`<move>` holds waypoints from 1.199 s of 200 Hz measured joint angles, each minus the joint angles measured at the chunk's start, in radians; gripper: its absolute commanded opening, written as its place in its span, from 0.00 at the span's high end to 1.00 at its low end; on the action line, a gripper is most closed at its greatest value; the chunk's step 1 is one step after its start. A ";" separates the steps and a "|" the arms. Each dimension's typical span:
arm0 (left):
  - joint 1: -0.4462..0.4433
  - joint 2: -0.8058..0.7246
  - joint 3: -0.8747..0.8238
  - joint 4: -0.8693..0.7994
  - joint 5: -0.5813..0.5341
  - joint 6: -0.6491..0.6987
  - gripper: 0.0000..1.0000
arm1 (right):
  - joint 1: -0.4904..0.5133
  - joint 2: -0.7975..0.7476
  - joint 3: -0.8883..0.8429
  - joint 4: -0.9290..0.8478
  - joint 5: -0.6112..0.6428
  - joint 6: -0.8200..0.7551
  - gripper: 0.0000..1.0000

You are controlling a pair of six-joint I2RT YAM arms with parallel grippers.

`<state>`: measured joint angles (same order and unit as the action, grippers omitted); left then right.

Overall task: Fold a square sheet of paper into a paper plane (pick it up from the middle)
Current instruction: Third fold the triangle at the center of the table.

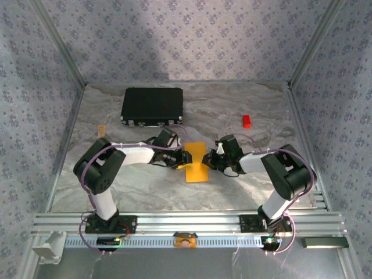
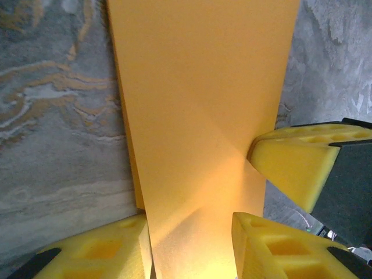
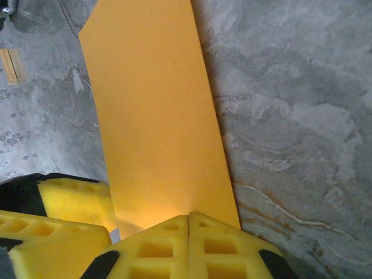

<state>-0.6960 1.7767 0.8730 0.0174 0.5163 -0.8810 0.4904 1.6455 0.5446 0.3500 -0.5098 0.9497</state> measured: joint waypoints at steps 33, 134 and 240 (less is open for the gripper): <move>-0.005 0.000 0.000 0.002 -0.005 0.000 0.64 | 0.000 0.000 -0.002 0.004 0.000 0.000 0.96; 0.005 -0.124 -0.013 -0.047 -0.056 -0.004 0.84 | 0.045 -0.246 -0.068 -0.071 0.084 -0.104 0.53; 0.035 -0.134 -0.043 -0.047 -0.056 -0.036 0.72 | 0.016 -0.348 -0.071 -0.225 0.120 -0.232 0.92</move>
<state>-0.6609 1.6432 0.8299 -0.0292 0.4603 -0.9173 0.5060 1.2972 0.4740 0.1246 -0.3901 0.7177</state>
